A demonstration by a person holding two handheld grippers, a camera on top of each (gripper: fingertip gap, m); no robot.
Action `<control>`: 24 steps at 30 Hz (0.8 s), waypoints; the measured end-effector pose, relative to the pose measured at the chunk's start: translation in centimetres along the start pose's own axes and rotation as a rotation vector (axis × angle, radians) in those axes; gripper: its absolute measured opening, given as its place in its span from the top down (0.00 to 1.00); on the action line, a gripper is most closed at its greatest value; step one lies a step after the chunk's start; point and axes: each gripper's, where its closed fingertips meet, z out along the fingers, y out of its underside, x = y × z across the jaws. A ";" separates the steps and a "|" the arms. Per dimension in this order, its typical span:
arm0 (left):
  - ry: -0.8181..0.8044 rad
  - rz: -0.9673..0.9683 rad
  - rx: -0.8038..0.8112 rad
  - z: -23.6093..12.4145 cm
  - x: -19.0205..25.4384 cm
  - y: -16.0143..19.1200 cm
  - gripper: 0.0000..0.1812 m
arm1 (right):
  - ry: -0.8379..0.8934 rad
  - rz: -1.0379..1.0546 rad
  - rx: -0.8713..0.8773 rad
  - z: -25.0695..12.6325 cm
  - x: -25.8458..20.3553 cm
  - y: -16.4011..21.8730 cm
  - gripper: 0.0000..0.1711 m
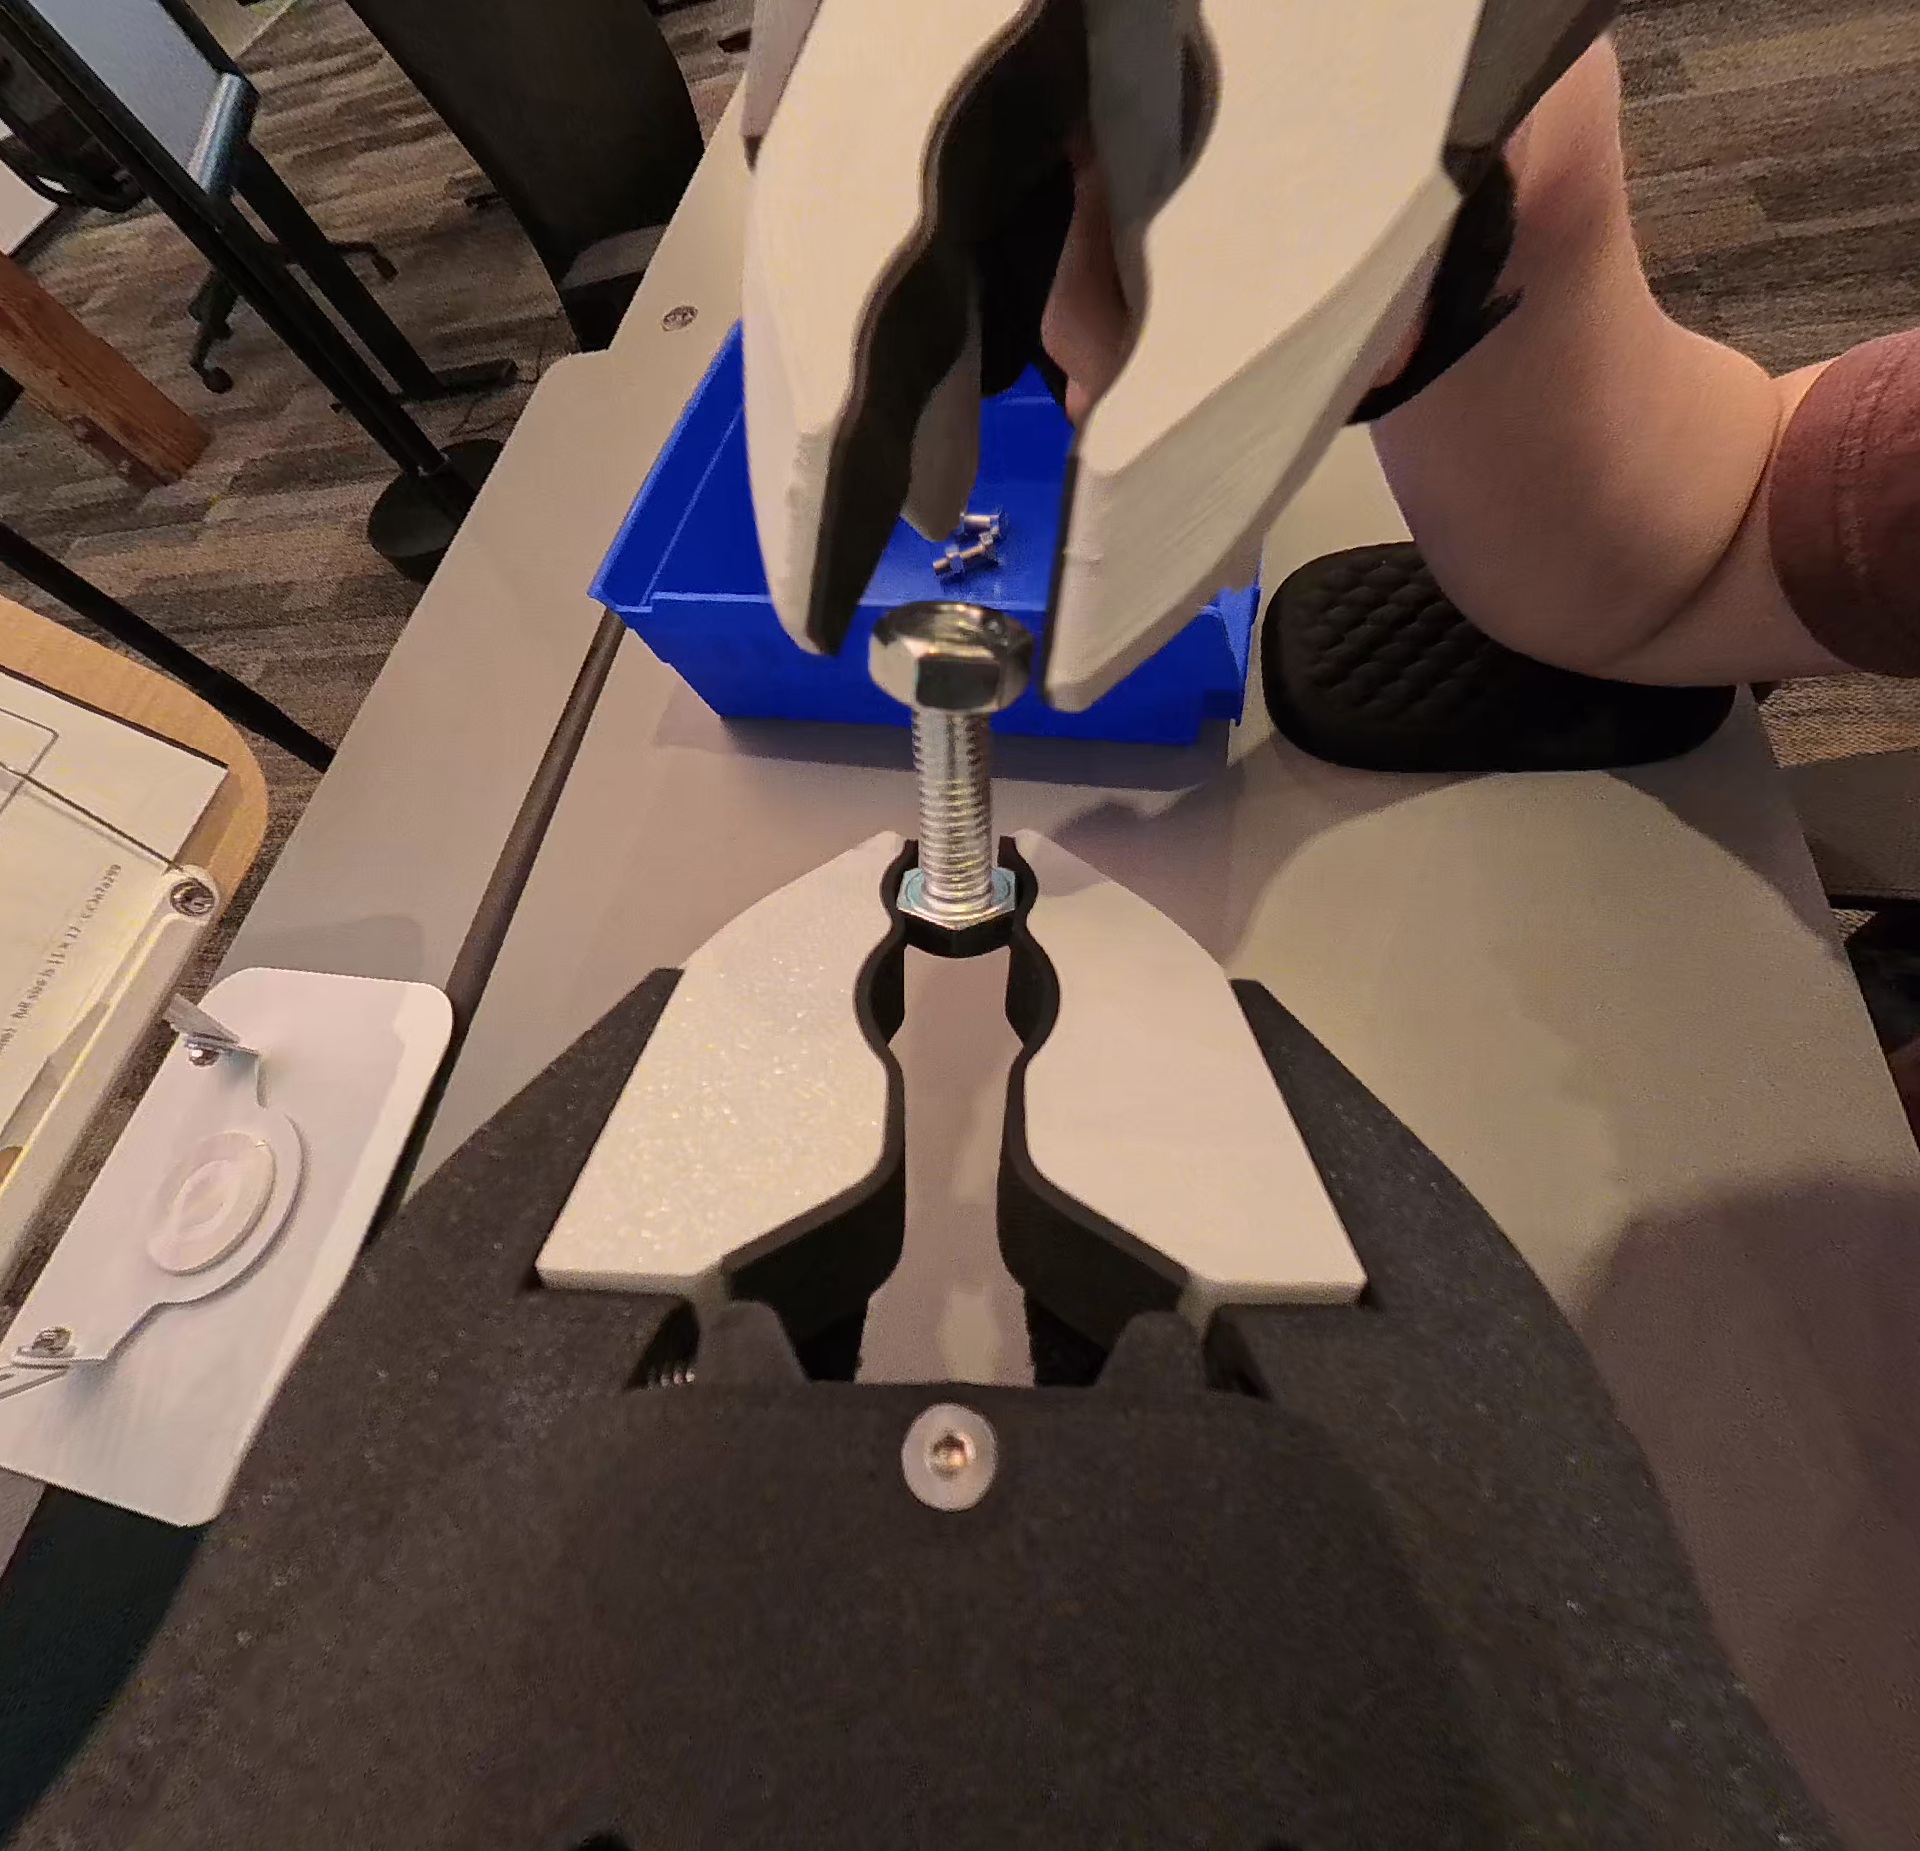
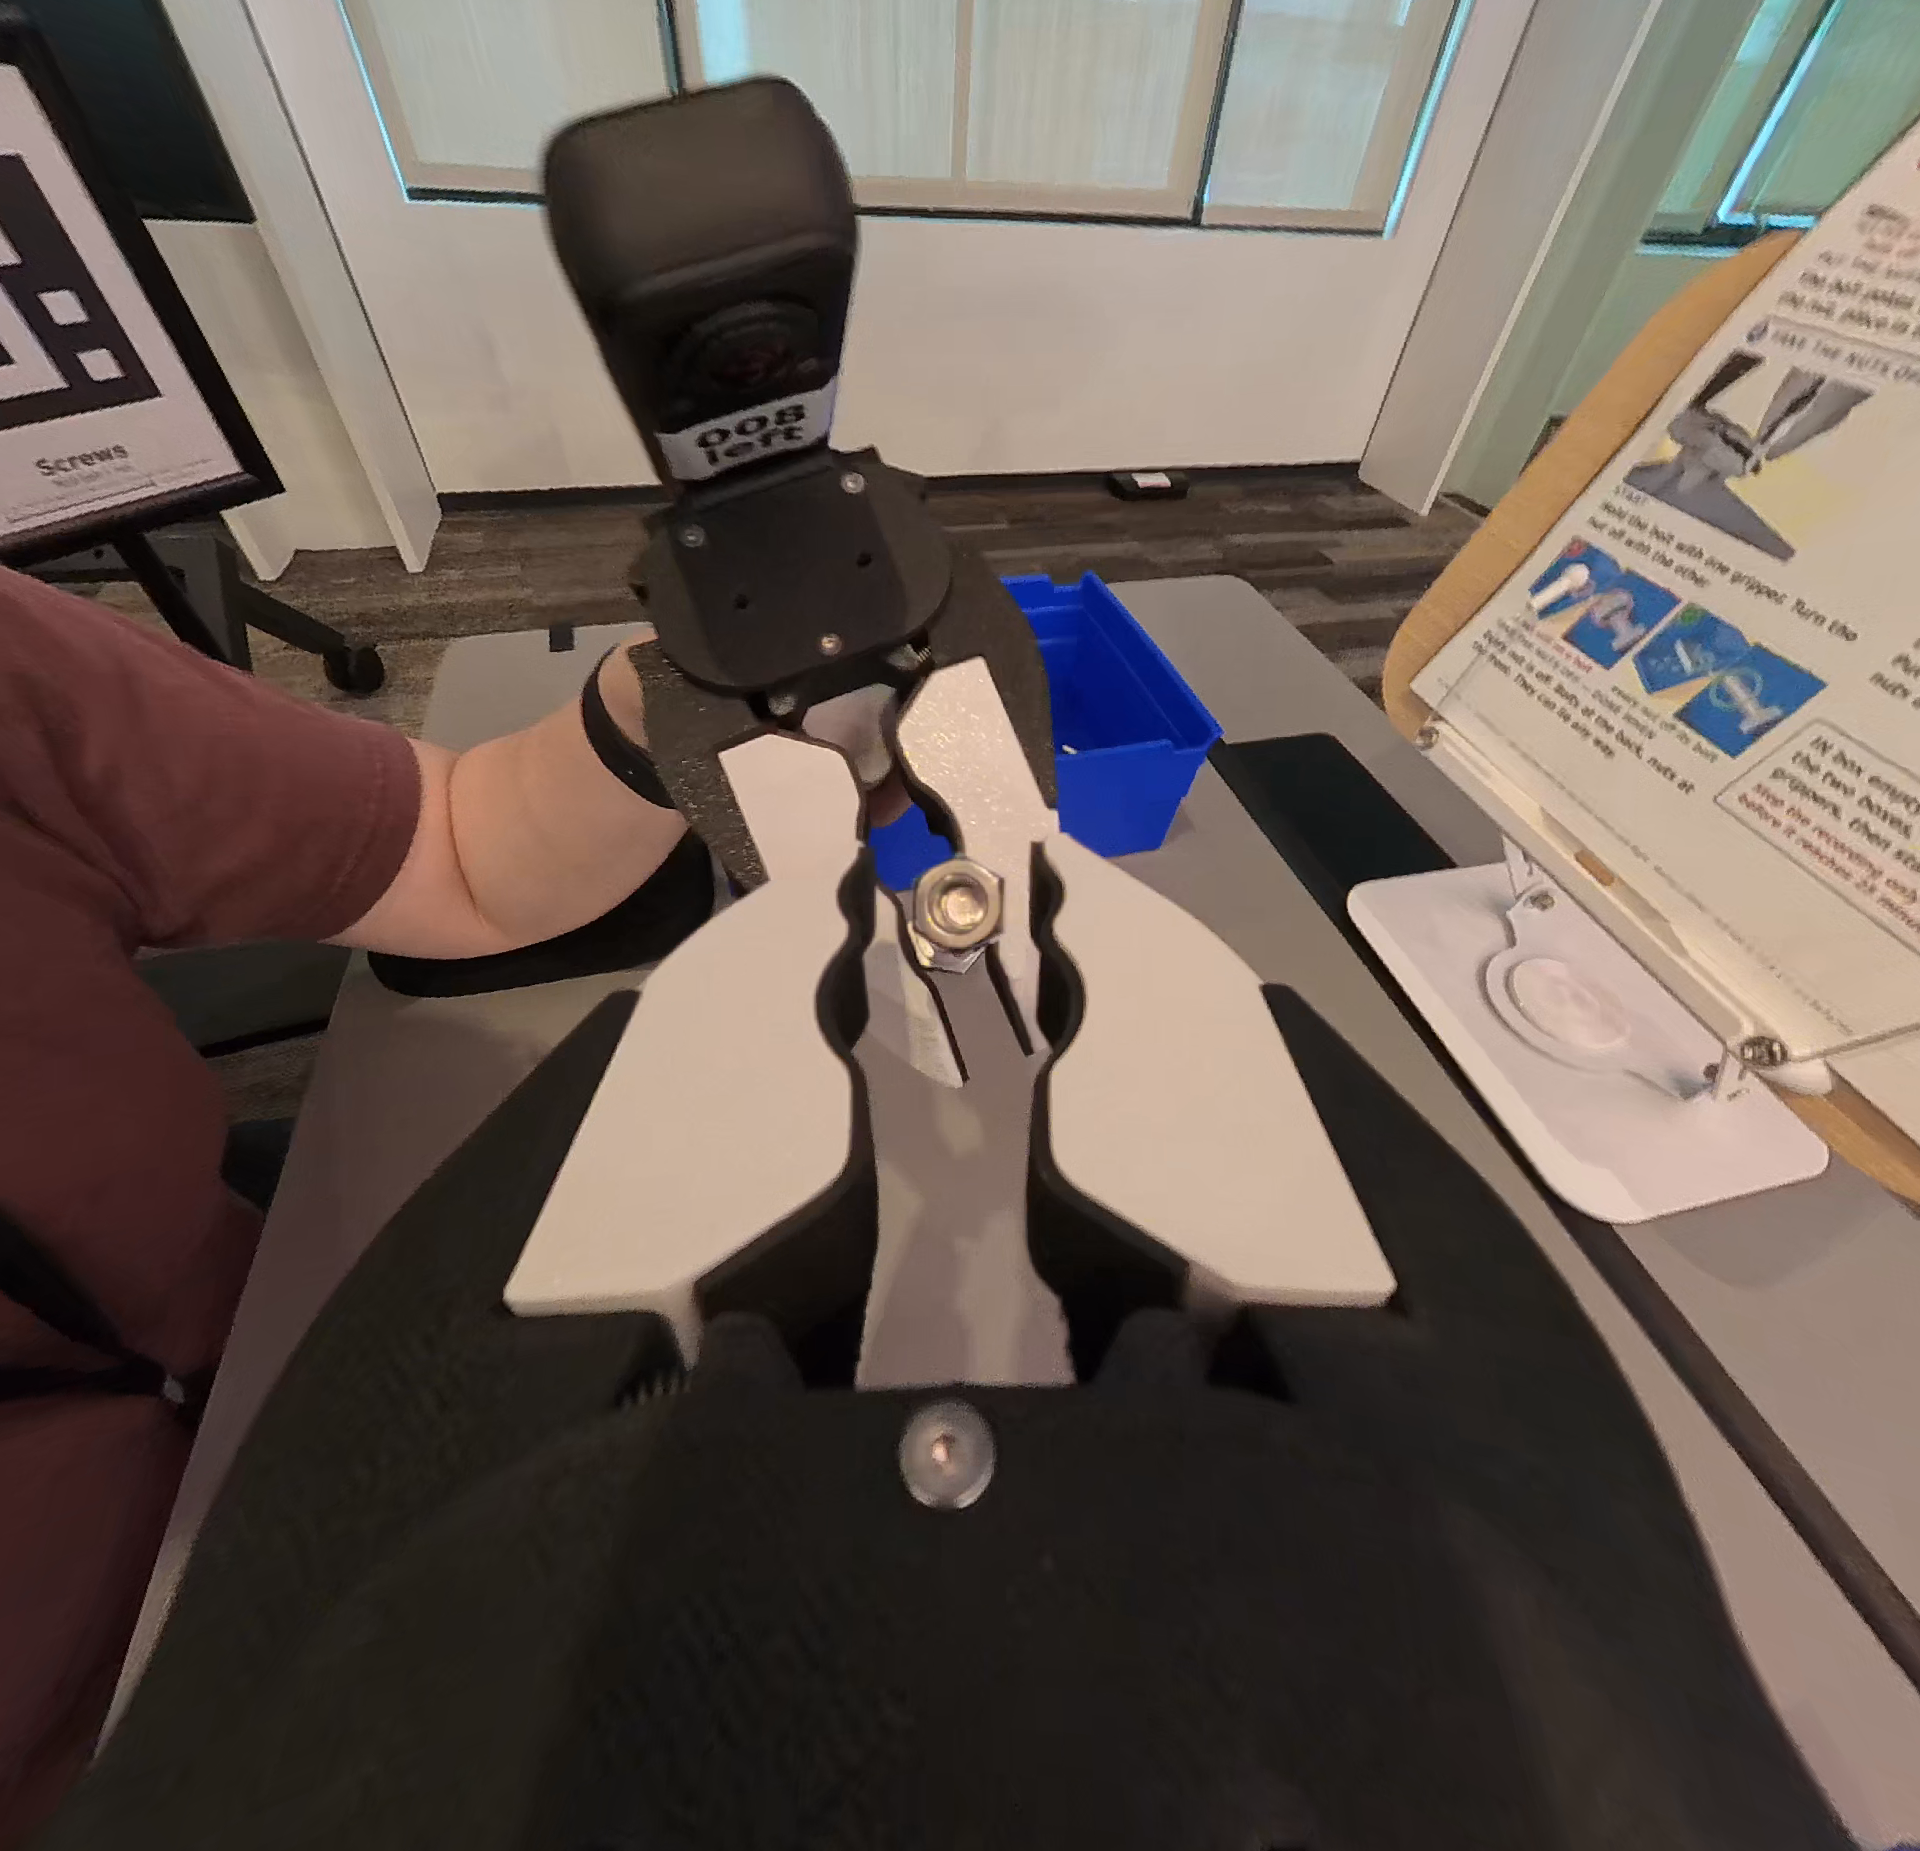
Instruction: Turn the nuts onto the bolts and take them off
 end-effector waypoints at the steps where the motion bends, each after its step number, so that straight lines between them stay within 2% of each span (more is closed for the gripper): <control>1: 0.005 0.000 0.008 -0.1 0.0 -0.1 0.92 | -0.010 -0.019 0.014 -0.2 -0.2 -0.3 0.82; 6: 0.060 -0.025 0.078 -0.5 0.5 -1.0 0.92 | -0.023 -0.105 0.070 -1.5 -0.4 -1.2 0.84; 16: -0.097 -0.072 -0.062 -1.3 -3.2 2.3 0.92 | 0.175 0.051 -0.093 -2.3 7.0 4.0 0.85; 18: -0.128 -0.047 -0.082 -1.8 -3.6 2.6 0.92 | 0.144 0.082 -0.098 -2.3 7.4 4.5 0.85; 21: -0.151 -0.061 -0.063 -2.4 -4.3 2.2 0.92 | -0.019 0.110 -0.185 -1.6 5.9 6.4 0.85; 24: -0.189 -0.066 -0.077 -3.1 -5.3 2.6 0.92 | -0.108 -0.002 -0.327 -0.5 4.2 8.9 0.84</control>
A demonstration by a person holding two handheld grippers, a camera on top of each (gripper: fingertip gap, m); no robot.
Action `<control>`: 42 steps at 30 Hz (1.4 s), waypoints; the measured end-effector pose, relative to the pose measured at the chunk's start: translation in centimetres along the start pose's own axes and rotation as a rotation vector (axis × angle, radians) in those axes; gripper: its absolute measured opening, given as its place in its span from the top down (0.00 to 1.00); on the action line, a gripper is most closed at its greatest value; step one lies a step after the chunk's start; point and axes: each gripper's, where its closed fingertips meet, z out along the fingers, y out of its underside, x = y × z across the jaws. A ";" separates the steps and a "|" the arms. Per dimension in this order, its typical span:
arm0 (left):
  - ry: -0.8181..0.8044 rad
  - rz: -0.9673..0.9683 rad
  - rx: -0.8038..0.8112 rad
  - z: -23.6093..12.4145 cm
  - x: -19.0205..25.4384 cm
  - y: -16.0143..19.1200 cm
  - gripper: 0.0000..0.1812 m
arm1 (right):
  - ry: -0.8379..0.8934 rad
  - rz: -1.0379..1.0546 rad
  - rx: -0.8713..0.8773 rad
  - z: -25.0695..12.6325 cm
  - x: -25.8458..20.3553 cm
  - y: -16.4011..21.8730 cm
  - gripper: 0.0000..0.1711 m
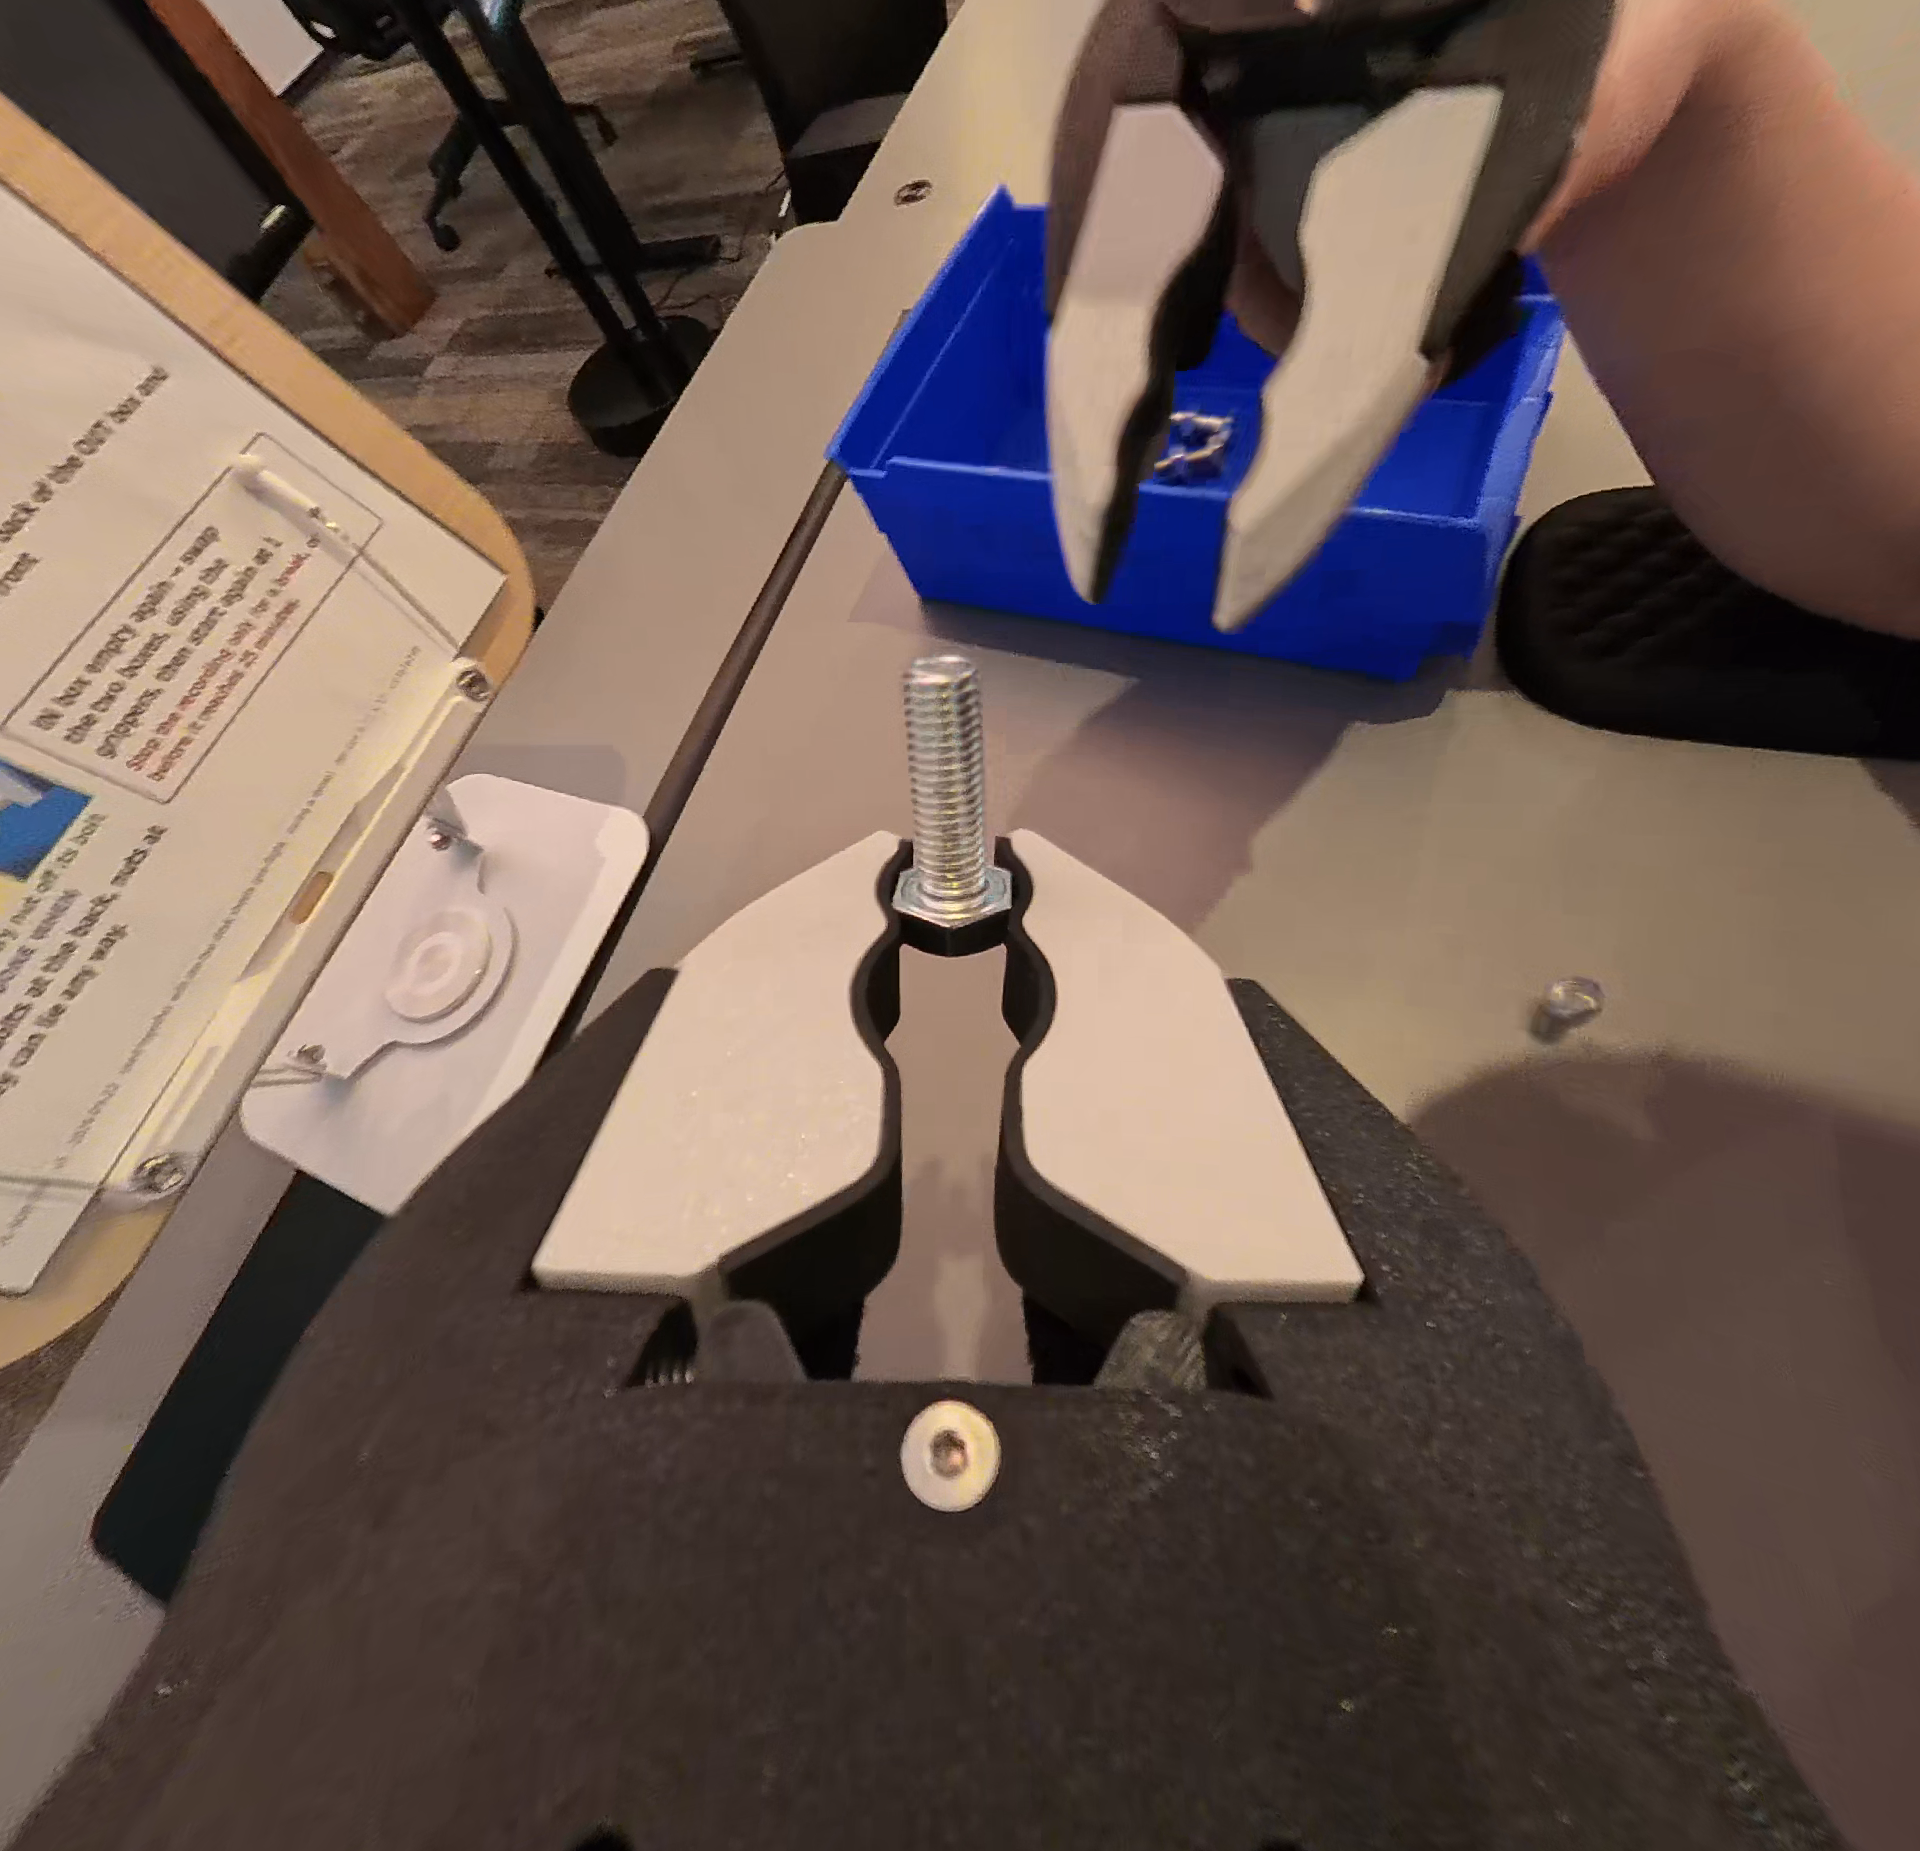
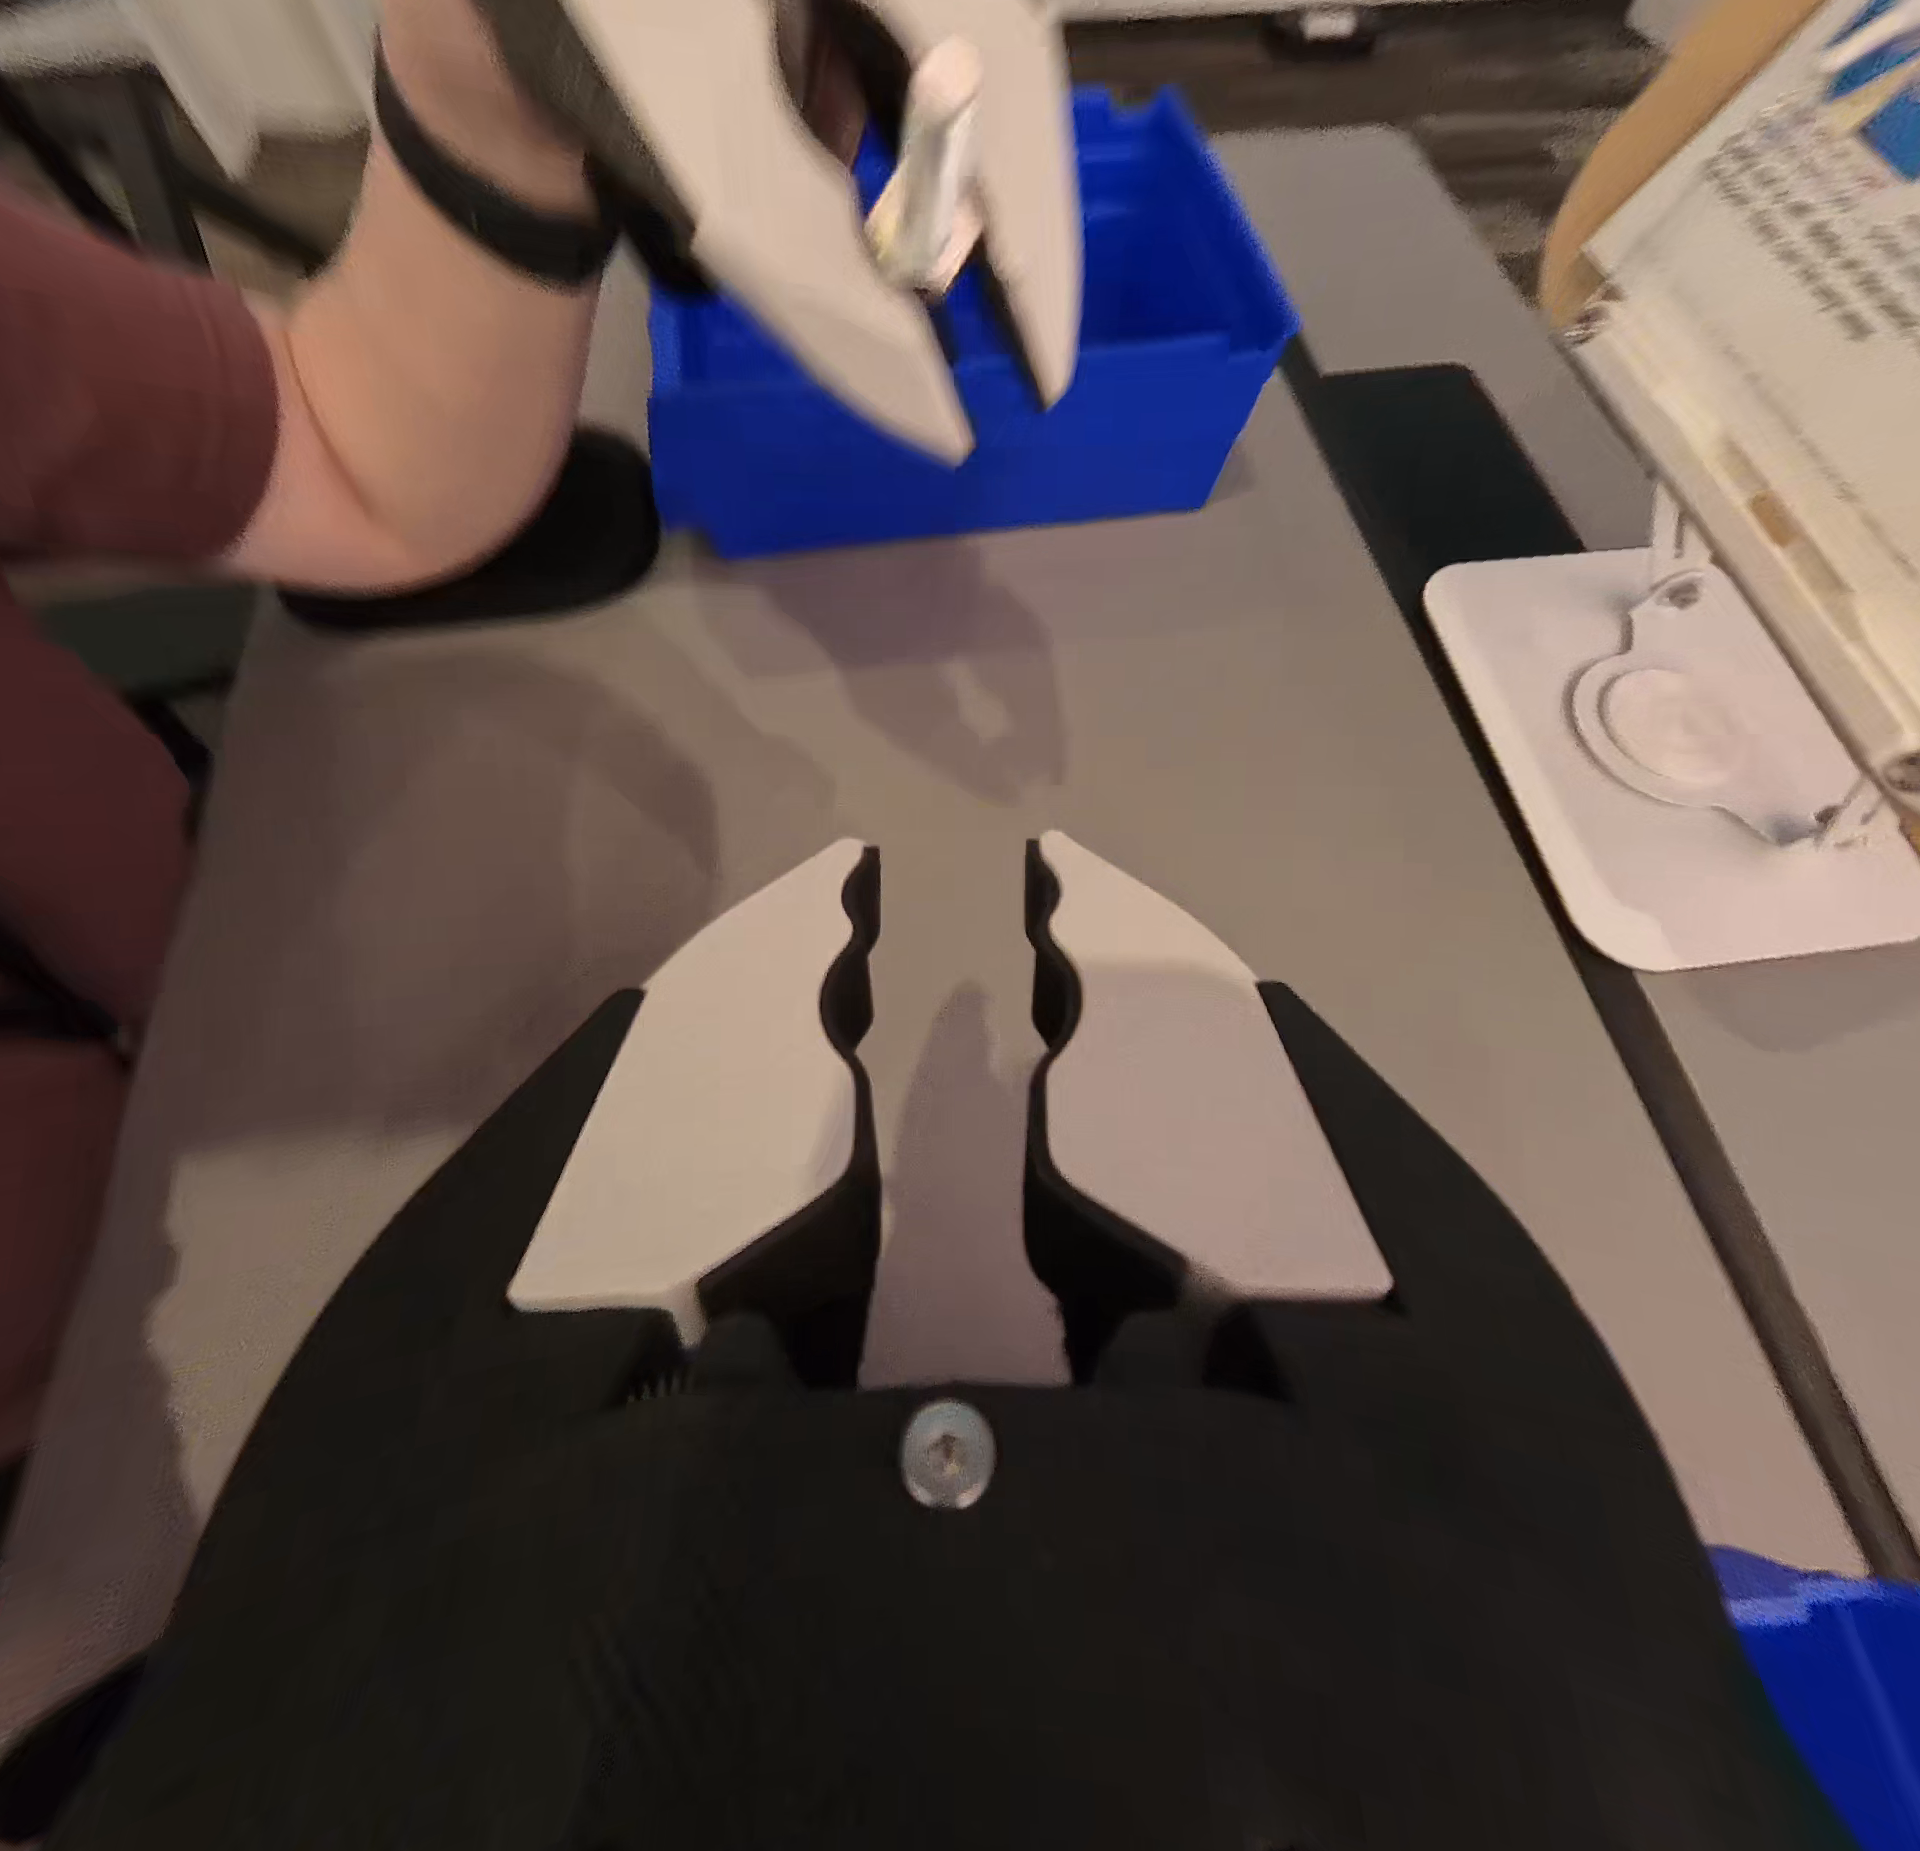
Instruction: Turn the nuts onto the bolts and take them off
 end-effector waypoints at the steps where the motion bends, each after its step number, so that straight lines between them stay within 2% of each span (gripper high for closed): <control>1: -0.015 -0.005 -0.004 -0.3 -0.5 0.2 0.92 | -0.011 -0.051 -0.044 0.7 -0.5 0.5 0.84; 6: -0.056 -0.073 0.035 -2.5 -2.4 0.6 0.92 | -0.091 -0.224 -0.228 3.6 -3.6 3.1 0.84; 10: -0.100 -0.074 0.080 -4.6 -3.3 0.0 0.92 | -0.182 -0.270 -0.267 4.8 -5.9 3.4 0.84; 14: -0.098 -0.081 0.122 -5.9 -3.5 -0.4 0.92 | -0.170 -0.296 -0.277 5.1 -7.6 3.0 0.84; 17: -0.103 -0.091 0.136 -6.7 -3.8 -0.3 0.92 | -0.169 -0.234 -0.291 5.6 -9.0 3.7 0.84; 21: -0.104 -0.085 0.166 -7.4 -3.8 -0.8 0.92 | -0.136 -0.093 -0.326 5.6 -11.8 8.1 0.85; 25: -0.058 -0.074 0.200 -7.8 -2.9 -1.4 0.92 | 0.030 -0.005 -0.424 4.1 -13.2 13.5 0.85; 30: -0.020 -0.056 0.221 -7.9 -1.9 -2.0 0.92 | 0.129 0.137 -0.456 3.1 -13.8 16.3 0.84; 35: 0.005 -0.028 0.233 -8.1 -0.9 -2.5 0.92 | 0.194 0.224 -0.445 3.9 -13.8 17.0 0.90; 39: 0.017 -0.025 0.259 -8.7 -0.6 -3.0 0.92 | 0.219 0.262 -0.389 5.0 -13.4 16.3 0.99; 42: 0.018 -0.024 0.264 -8.9 -0.5 -2.9 0.92 | 0.213 0.299 -0.349 5.8 -13.0 15.7 0.99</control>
